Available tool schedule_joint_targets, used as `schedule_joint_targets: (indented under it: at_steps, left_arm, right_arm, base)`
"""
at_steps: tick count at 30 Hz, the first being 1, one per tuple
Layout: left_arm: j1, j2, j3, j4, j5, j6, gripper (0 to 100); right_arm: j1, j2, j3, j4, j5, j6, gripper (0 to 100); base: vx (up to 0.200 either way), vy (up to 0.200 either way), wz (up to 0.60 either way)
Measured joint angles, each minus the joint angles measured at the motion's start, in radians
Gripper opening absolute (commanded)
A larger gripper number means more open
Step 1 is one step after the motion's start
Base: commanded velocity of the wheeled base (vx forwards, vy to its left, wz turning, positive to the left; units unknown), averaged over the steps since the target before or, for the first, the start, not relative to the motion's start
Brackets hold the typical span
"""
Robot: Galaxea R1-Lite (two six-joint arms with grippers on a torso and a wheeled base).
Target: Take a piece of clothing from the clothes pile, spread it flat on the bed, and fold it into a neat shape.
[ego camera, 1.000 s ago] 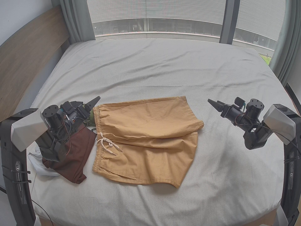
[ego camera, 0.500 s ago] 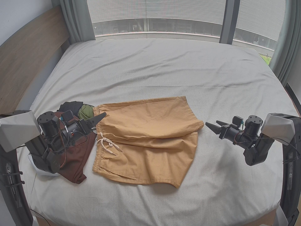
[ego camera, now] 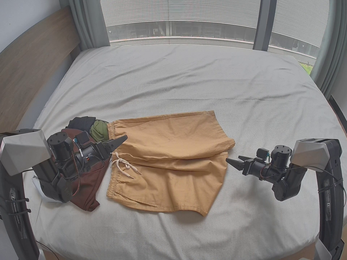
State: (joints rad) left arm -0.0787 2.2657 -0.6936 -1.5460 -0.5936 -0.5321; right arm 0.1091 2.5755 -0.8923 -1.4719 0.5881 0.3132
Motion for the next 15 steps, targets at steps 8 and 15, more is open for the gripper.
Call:
schedule_joint_targets:
  at_steps: [8,15]
  left_arm:
    - [-0.002,0.013,0.0,0.0,0.0,0.01,100]
    - [-0.001,0.016,0.0,-0.001,0.0,0.013,100]
  right_arm:
    - [0.044,0.035,0.021,0.002,0.0,0.0,100]
    - [0.071,0.057,0.034,-0.004,-0.001,0.0,100]
  base:
    - [0.0,0.0,0.0]
    - [0.0,0.0,0.0]
